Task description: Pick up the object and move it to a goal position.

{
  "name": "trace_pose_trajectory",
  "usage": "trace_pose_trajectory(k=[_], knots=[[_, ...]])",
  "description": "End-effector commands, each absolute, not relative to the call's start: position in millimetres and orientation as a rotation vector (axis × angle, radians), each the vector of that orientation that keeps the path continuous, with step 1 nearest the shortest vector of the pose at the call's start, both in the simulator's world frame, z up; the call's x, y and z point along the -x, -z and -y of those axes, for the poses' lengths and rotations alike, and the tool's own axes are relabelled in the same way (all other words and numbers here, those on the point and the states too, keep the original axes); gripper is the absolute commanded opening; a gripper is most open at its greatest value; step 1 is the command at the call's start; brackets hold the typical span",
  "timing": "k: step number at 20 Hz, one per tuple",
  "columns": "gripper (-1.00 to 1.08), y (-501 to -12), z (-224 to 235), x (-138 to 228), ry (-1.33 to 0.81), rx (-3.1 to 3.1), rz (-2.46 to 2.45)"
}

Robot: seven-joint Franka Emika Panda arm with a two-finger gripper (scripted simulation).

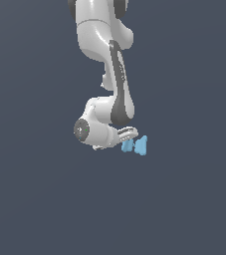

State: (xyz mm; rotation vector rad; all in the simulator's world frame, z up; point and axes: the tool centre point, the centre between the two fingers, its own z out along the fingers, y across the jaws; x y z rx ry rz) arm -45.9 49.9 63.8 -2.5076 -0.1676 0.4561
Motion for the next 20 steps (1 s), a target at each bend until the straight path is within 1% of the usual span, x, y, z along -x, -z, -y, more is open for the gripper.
trace_pose_trajectory(k=[1, 7, 17, 18, 20], knots=[[0.68, -63.0, -53.1, 46.3, -0.457, 2.482, 0.173], [0.68, -60.3, -54.4, 47.6, -0.458, 2.484, 0.172], [0.68, -40.4, -69.7, 58.2, -0.458, 2.478, 0.173], [-1.00, -40.4, -69.7, 58.2, -0.458, 2.478, 0.173], [-1.00, -40.4, -69.7, 58.2, -0.458, 2.478, 0.173]])
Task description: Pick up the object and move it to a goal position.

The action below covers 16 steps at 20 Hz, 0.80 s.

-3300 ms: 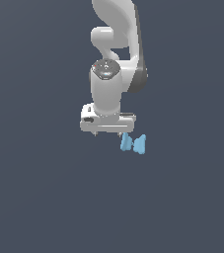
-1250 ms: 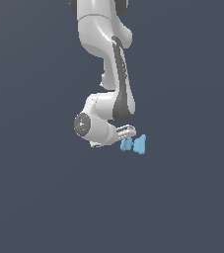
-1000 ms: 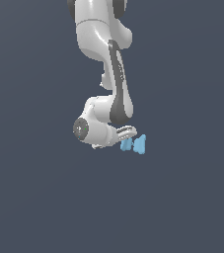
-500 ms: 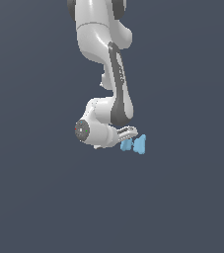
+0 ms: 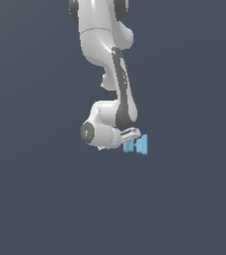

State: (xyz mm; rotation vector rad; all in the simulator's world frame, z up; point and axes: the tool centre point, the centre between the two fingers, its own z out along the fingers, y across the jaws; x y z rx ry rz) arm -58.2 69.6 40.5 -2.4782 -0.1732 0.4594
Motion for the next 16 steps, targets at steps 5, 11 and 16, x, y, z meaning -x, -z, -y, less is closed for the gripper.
trace_pose_trajectory(k=[5, 11, 16], knots=[[-1.00, -40.4, -69.7, 58.2, -0.458, 2.478, 0.173], [-1.00, -43.1, -69.5, 58.3, -0.458, 2.478, 0.173], [-1.00, -59.5, -68.4, 59.1, -0.459, 2.479, 0.173]])
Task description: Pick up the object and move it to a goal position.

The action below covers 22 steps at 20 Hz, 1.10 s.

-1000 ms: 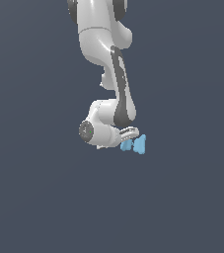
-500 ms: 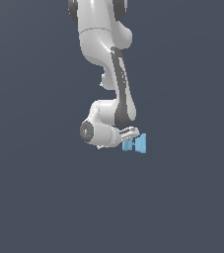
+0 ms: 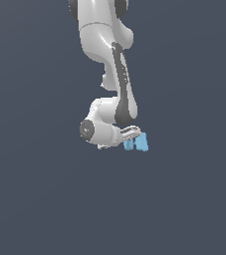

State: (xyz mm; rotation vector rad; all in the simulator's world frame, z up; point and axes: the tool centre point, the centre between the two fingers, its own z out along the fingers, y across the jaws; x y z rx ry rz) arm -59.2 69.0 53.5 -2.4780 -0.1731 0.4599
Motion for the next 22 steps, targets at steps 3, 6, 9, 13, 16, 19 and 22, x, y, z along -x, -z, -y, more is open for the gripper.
trace_pose_trajectory(k=[3, 6, 9, 13, 16, 19, 22], knots=[[-1.00, -77.2, -67.3, 59.9, -0.459, 2.479, 0.173], [-1.00, -101.2, -65.8, 60.9, -0.459, 2.479, 0.173], [-1.00, -131.2, -64.1, 62.1, -0.459, 2.480, 0.173], [-1.00, -178.8, -61.6, 63.9, -0.460, 2.481, 0.174], [-1.00, -216.9, -59.4, 65.0, -0.461, 2.482, 0.174], [-1.00, -254.8, -57.1, 65.9, -0.461, 2.482, 0.175], [-1.00, -292.1, -54.6, 66.5, -0.461, 2.482, 0.175]])
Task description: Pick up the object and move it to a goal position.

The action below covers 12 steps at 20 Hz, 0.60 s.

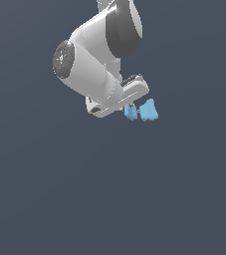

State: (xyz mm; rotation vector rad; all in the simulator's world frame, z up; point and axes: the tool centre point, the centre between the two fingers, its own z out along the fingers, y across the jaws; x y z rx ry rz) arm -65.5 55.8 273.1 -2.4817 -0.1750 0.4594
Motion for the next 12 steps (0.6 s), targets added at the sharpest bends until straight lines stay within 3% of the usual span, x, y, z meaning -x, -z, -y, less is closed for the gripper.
trace_pose_trajectory(k=[1, 12], knots=[[-1.00, -304.1, -53.8, 66.6, -0.461, 2.482, 0.175], [-1.00, -399.7, -47.6, 65.1, -0.459, 2.480, 0.175]])
